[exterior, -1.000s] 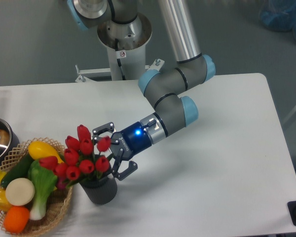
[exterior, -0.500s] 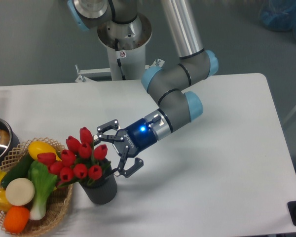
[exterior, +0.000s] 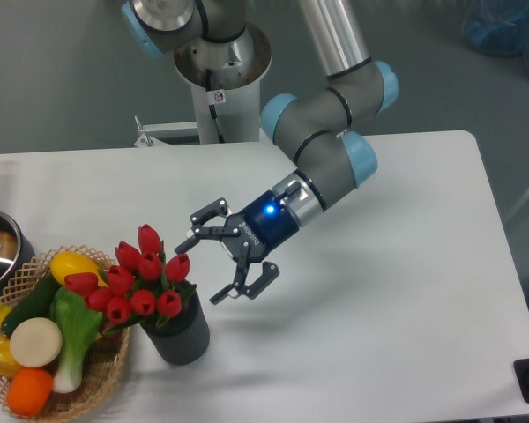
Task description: Insert the flowers into the vase
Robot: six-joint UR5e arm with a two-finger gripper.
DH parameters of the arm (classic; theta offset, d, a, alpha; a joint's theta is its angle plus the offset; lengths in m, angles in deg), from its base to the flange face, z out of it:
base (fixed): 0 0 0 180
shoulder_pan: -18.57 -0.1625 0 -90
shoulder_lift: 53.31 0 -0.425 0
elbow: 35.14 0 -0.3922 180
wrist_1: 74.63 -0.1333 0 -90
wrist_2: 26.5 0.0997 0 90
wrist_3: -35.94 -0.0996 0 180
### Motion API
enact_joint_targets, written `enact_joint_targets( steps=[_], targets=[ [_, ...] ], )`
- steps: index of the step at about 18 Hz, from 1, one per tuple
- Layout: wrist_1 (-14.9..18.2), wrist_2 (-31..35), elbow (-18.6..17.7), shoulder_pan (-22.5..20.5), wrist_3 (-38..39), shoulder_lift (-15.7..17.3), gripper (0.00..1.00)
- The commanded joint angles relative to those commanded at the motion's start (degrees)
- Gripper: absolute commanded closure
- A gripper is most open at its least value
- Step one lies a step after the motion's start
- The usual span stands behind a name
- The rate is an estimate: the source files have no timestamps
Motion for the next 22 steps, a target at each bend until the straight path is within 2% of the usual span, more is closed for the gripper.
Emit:
enact_joint_targets(
  steps=[4, 6, 10, 13, 15, 19, 22],
  targets=[
    [-0.1, 9.8, 2.0, -1.3, 0.2, 1.4, 0.0],
    [0.0, 15.0, 2.5, -3.3, 0.1, 3.1, 0.0],
    [0.2, 30.3, 3.5, -7.1, 0.4, 6.1, 0.0],
    [0.3, 40.9, 4.7, -7.9, 1.0, 7.8, 0.0],
    [0.4, 48.3, 5.6, -8.3, 2.3, 10.5, 0.0],
    [3.9, 60.0, 7.1, -8.3, 1.7, 15.6, 0.0],
    [9.4, 63.6, 7.6, -11.0, -0.2, 19.1, 0.0]
  ],
)
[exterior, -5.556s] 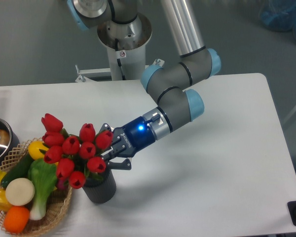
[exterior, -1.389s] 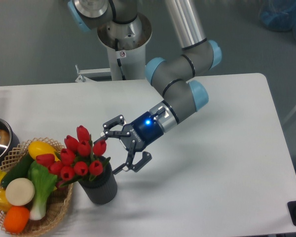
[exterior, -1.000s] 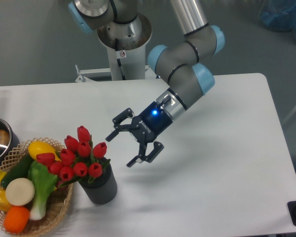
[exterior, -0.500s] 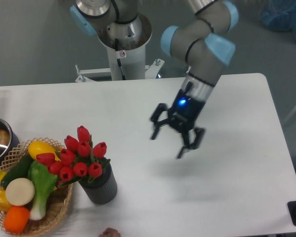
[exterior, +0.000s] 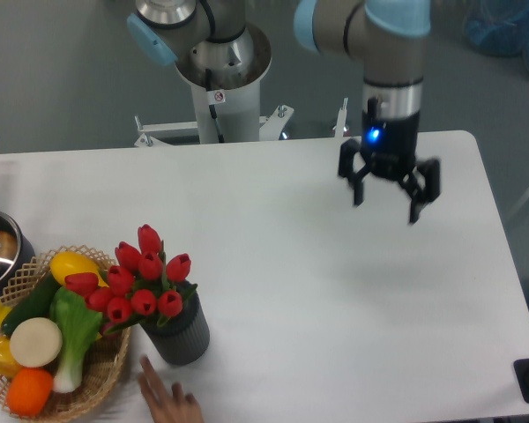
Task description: Insert the flowers into the vase
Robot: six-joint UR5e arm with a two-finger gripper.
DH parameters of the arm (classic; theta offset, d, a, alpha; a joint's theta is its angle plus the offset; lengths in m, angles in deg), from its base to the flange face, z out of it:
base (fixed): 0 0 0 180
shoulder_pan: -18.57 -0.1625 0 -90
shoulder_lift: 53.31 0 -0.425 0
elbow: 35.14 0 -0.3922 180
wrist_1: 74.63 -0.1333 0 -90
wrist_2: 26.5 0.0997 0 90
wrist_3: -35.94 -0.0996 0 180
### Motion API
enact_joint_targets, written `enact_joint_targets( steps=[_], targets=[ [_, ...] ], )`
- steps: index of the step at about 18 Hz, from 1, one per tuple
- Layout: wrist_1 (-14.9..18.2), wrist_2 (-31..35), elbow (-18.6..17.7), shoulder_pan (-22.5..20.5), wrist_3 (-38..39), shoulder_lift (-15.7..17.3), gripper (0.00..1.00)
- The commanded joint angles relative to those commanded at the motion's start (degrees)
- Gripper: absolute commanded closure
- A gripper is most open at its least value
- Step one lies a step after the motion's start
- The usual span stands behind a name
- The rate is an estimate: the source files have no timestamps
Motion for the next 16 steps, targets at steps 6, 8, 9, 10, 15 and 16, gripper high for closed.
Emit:
enact_joint_targets(
  steps=[6, 8, 9, 10, 15, 16],
  targets=[
    [11.1, -0.3, -0.4, -8.0, -16.5, 5.5, 0.0],
    [11.2, -0.3, -0.5, -7.9, -16.5, 5.5, 0.0],
    [11.1, -0.3, -0.5, -7.9, -16.5, 5.5, 0.0],
    [11.2, -0.3, -0.5, -7.8, -16.5, 5.5, 0.0],
    [11.2, -0.3, -0.5, -7.8, -16.5, 5.5, 0.0],
    [11.1, -0.3, -0.5, -7.8, -16.5, 5.5, 0.0]
  ],
)
